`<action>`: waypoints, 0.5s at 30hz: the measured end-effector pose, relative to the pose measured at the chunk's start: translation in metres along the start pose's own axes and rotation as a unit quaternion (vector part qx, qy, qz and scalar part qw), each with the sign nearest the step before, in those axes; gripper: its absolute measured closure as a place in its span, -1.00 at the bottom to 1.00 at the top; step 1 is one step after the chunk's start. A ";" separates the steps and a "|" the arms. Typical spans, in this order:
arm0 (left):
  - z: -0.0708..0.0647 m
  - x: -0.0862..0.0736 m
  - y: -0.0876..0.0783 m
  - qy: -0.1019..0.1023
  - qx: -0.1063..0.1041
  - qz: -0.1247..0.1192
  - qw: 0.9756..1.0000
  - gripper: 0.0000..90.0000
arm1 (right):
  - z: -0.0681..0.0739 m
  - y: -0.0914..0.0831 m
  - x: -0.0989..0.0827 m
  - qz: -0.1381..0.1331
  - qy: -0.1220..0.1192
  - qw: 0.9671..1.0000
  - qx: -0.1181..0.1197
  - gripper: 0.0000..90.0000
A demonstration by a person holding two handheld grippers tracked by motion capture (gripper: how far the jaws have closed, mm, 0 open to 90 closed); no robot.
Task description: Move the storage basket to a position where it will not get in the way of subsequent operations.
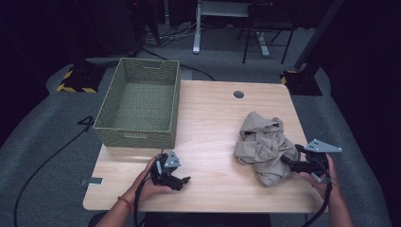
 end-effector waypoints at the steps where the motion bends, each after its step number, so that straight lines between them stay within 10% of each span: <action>1: 0.000 0.000 0.000 0.000 0.000 0.000 1.000 -0.69 | 0.002 0.005 0.001 0.002 0.000 1.000 0.008 -0.43; 8: -0.006 0.006 0.007 -0.002 0.002 0.000 1.000 -0.69 | 0.034 0.016 0.004 -0.006 -0.058 0.997 0.046 0.20; 15: -0.014 0.018 0.014 0.007 0.004 0.010 1.000 -0.63 | 0.067 0.006 0.005 -0.031 -0.112 0.987 0.111 0.77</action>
Point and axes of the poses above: each handheld gripper's, and its own axes: y roughly forward along the jaws, x roughly out of its top, z roughly to its left, the point moved 3 cm from there along y, roughly forward along the jaws, and after that the axes turned 7 degrees about -x, right-handed, at the moved point
